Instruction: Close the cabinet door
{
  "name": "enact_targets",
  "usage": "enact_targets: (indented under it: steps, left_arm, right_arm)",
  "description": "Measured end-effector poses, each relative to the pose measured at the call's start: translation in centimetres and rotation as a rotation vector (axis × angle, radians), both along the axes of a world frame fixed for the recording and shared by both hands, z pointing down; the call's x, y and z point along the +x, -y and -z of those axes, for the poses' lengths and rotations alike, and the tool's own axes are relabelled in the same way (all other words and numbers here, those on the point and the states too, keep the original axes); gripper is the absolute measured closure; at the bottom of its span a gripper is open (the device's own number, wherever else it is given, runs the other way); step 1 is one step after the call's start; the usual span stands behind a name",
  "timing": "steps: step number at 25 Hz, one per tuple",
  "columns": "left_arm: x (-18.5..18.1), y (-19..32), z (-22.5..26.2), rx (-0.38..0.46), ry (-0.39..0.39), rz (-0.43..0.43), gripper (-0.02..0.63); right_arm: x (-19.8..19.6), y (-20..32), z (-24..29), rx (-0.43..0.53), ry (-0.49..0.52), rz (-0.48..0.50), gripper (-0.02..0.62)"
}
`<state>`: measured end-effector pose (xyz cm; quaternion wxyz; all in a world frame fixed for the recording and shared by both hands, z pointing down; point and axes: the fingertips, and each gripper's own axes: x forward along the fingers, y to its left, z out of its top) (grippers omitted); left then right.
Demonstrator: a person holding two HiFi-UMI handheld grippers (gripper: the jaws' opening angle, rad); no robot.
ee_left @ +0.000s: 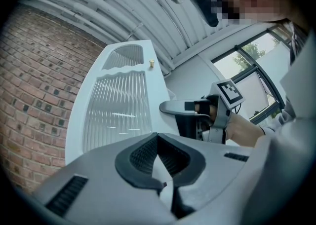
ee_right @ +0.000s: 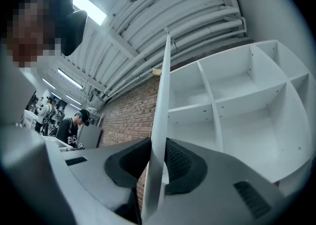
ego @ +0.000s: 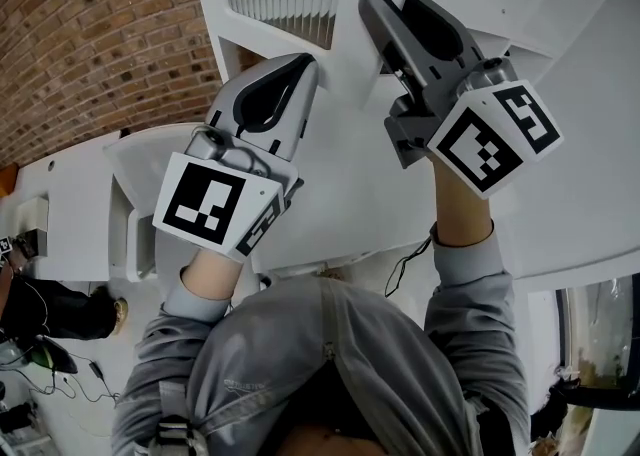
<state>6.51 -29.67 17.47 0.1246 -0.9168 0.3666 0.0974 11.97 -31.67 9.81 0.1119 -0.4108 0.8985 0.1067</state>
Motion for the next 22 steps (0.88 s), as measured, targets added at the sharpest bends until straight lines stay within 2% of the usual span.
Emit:
enact_targets:
  steps: [22]
  left_arm:
    - [3.3,4.6,0.3,0.003,0.015,0.039,0.6]
  right_arm:
    - [2.7,4.2,0.1,-0.022,-0.002,0.151,0.5]
